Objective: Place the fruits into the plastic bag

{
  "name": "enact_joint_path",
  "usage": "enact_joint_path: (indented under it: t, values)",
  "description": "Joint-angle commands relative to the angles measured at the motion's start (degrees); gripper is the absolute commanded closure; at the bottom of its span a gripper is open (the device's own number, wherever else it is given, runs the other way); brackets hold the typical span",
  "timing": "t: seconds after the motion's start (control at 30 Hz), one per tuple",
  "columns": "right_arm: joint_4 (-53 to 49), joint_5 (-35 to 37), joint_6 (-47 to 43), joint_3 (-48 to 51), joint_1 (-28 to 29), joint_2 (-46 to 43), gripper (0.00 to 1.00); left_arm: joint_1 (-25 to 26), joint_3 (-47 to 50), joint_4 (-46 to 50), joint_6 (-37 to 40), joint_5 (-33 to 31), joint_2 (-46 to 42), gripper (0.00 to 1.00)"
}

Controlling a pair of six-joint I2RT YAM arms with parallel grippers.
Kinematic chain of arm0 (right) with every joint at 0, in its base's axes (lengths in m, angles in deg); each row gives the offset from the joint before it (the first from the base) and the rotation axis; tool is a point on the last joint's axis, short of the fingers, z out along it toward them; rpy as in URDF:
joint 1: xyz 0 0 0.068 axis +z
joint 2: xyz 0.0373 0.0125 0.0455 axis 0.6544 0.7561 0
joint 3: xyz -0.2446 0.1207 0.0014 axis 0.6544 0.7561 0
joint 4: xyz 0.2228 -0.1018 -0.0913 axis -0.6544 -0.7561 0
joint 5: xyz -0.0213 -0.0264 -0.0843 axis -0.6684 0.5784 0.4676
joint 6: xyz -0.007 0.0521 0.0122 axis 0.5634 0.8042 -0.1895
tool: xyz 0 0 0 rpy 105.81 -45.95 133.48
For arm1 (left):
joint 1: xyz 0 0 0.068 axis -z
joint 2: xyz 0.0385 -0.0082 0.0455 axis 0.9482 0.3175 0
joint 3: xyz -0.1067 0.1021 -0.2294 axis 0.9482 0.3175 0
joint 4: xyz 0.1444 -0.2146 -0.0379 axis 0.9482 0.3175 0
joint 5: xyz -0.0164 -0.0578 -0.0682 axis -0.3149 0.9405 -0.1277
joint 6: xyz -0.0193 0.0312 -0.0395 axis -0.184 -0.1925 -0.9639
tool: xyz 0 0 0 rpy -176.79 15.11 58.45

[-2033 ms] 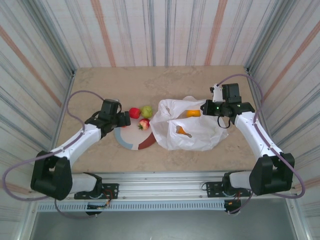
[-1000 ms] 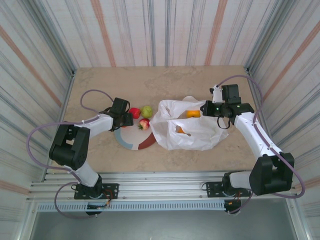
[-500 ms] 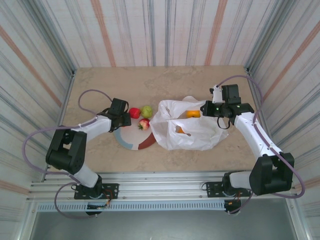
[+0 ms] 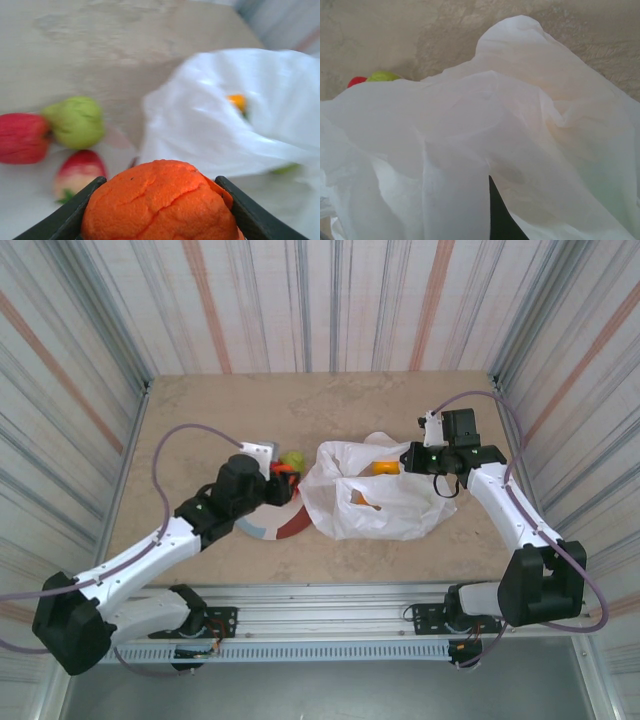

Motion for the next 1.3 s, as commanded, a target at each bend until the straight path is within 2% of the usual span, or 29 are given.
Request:
enact_joint_path:
  t: [0.0, 0.17, 0.53, 0.77, 1.07, 1.27]
  values:
    - [-0.58, -0.68, -0.24, -0.74, 0.14, 0.23, 1.00, 4.73, 1.24, -3.51, -0.26, 1.90, 0.55, 0.44]
    - [-0.34, -0.72, -0.15, -0.38, 0.14, 0.09, 1.00, 10.32, 2.37, -7.15, -0.90, 1.80, 4.40, 0.45]
    - [-0.58, -0.18, -0.24, 0.58, 0.08, -1.13, 1.00, 10.72, -0.66, -11.39, -0.67, 2.66, 15.31, 0.45]
    - [-0.58, -0.33, -0.28, 1.13, -0.12, -1.55, 1.00, 10.83, -4.90, -13.78, 0.03, 6.62, 22.29, 0.45]
    - [-0.67, -0.44, -0.50, 1.48, -0.56, -1.72, 1.00, 15.15, -13.93, -11.43, 7.79, 7.80, 32.29, 0.42]
    - [-0.76, -0.69, -0.54, 1.73, -0.74, -1.90, 1.00, 15.97, -20.36, -6.56, 14.16, 8.90, 38.25, 0.40]
